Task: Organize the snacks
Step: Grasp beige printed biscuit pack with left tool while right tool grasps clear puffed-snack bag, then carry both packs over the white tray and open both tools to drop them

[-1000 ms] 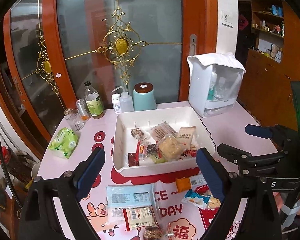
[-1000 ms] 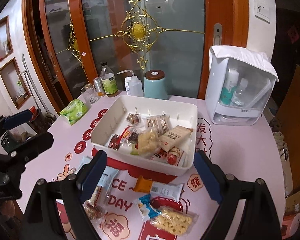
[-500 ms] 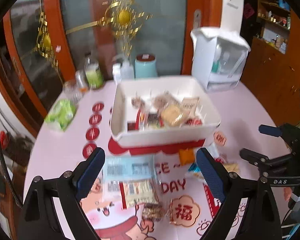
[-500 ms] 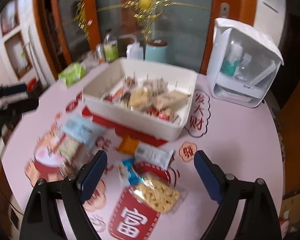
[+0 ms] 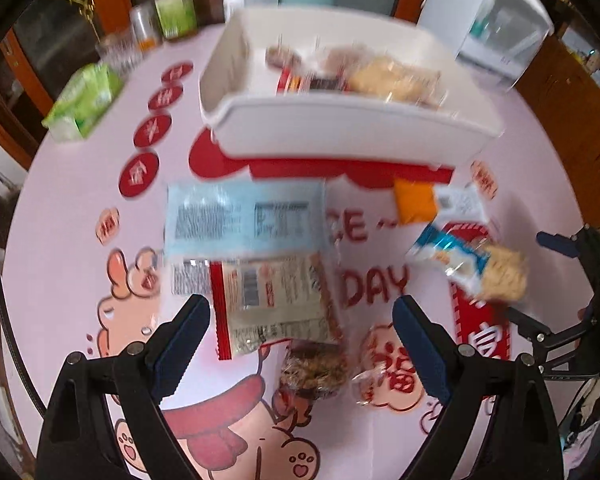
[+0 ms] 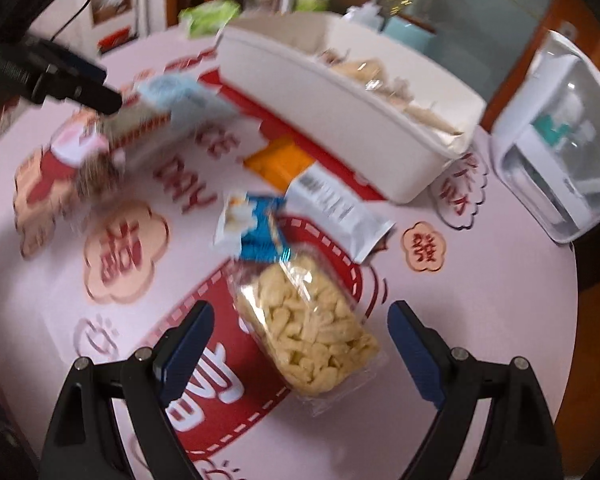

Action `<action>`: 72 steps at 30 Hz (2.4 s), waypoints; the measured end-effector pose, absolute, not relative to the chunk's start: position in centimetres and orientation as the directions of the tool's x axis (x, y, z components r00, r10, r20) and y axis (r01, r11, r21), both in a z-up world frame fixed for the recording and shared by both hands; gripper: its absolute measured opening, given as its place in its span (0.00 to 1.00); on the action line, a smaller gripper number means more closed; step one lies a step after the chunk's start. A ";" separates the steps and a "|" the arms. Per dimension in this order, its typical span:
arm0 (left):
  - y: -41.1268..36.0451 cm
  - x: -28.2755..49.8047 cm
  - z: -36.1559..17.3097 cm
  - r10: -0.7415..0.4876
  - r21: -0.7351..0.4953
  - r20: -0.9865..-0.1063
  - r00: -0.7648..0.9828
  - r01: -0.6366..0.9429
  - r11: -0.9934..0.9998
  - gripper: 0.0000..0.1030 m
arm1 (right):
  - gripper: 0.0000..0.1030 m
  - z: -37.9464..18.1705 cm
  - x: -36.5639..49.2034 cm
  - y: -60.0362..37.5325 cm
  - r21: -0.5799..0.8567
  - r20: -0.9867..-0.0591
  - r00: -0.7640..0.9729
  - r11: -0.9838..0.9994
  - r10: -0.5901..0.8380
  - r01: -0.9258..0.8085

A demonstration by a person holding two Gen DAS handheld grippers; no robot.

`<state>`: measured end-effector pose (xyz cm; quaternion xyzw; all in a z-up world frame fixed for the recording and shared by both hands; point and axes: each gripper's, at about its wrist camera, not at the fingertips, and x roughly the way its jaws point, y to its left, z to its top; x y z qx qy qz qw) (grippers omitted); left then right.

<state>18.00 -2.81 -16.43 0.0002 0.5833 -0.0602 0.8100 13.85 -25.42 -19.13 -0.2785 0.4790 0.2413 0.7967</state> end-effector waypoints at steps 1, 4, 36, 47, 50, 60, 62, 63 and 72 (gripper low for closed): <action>-2.8 18.1 -17.0 -0.091 -0.064 -0.950 0.299 0.098 0.993 0.89 | 0.87 -19.6 13.9 -25.4 -0.220 -0.901 0.420 0.720 0.108 -0.658; -2.8 18.4 -18.4 -0.068 -0.041 -0.961 0.270 0.102 0.994 0.89 | 0.87 -20.8 14.3 -25.2 -0.232 -0.911 0.402 0.696 0.088 -0.679; -1.4 20.2 -21.0 -0.070 -0.053 -0.970 0.231 0.078 0.996 0.50 | 0.64 -21.2 14.2 -26.4 -0.039 -0.922 0.324 0.783 0.211 -0.621; -2.7 17.1 -16.5 -0.071 -0.029 -0.937 0.342 0.126 0.992 0.50 | 0.63 -18.4 12.2 -24.8 0.042 -0.884 0.352 0.801 0.309 -0.597; -3.2 16.4 -14.7 -0.067 -0.005 -0.925 0.374 0.165 0.986 0.50 | 0.63 -16.6 12.0 -24.2 0.055 -0.864 0.370 0.796 0.340 -0.603; -5.0 16.7 -7.5 -0.070 0.071 -0.859 0.507 0.253 0.965 0.50 | 0.63 -7.6 14.7 -23.2 0.130 -0.750 0.482 0.816 0.453 -0.564; -5.5 17.2 -5.9 -0.065 0.093 -0.839 0.539 0.261 0.961 0.50 | 0.63 -6.0 15.3 -23.0 0.120 -0.728 0.517 0.826 0.450 -0.551; -5.7 17.6 -5.0 -0.064 0.103 -0.828 0.556 0.265 0.959 0.50 | 0.63 -5.0 15.7 -22.8 0.112 -0.715 0.540 0.834 0.445 -0.540; -6.9 21.0 0.7 -0.056 0.175 -0.745 0.665 0.276 0.945 0.50 | 0.63 0.4 20.1 -22.7 0.087 -0.659 0.647 0.894 0.383 -0.440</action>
